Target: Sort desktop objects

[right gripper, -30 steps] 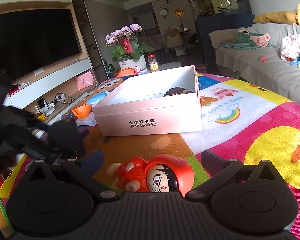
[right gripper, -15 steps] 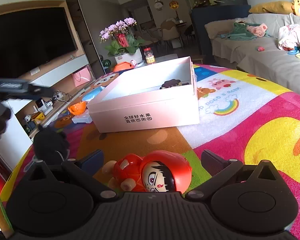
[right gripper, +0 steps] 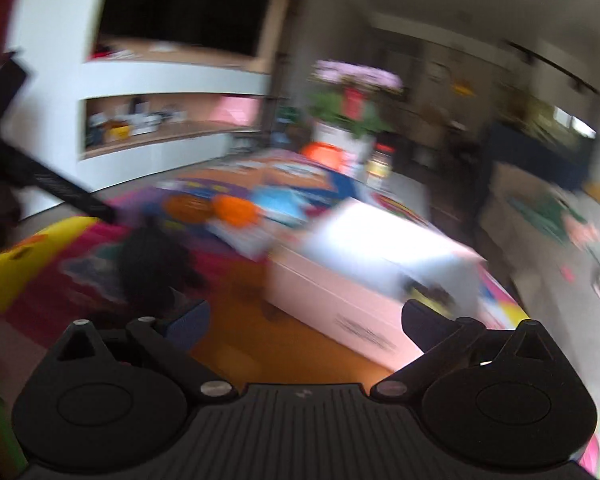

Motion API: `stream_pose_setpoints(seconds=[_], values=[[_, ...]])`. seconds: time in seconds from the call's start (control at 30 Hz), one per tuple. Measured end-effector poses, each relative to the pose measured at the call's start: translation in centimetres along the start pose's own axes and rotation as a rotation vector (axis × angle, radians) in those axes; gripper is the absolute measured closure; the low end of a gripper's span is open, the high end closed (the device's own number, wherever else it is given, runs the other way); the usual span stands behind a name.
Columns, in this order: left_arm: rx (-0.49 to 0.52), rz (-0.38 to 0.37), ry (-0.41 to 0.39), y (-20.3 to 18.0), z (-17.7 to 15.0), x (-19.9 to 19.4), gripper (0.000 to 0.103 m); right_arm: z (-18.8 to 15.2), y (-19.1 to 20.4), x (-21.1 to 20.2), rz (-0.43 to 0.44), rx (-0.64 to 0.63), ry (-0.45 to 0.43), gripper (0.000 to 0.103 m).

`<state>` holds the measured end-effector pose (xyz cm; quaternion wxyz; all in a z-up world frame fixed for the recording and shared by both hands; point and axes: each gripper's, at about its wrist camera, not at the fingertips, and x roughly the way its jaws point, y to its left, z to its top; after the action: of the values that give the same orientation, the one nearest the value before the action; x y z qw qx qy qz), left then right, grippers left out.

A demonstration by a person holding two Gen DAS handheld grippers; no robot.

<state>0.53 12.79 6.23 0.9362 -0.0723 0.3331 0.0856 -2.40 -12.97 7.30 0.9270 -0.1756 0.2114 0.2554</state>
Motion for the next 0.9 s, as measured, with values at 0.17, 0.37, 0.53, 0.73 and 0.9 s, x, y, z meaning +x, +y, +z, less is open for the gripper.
stream_pose_setpoints(seconds=[0.17,0.37,0.53,0.73,0.9], values=[[-0.068,0.022,-0.055,1.7,-0.3,-0.9,0.000,3.1,7.9,4.5,0.156,-0.220,0.009,0.029],[-0.123,0.043,-0.049,4.4,-1.4,-1.3,0.000,2.7,13.2,10.2,0.077,-0.393,0.075,0.035],[-0.148,0.049,-0.028,5.8,-2.1,-0.7,0.000,4.5,10.1,10.8,0.134,-0.163,0.147,0.041],[-0.142,0.002,-0.015,5.0,-2.2,-0.4,0.000,4.1,0.7,13.6,0.602,0.636,0.370,0.042],[-0.094,-0.033,0.004,3.4,-2.4,-0.2,0.000,1.7,-0.9,13.5,0.600,0.747,0.343,0.036]])
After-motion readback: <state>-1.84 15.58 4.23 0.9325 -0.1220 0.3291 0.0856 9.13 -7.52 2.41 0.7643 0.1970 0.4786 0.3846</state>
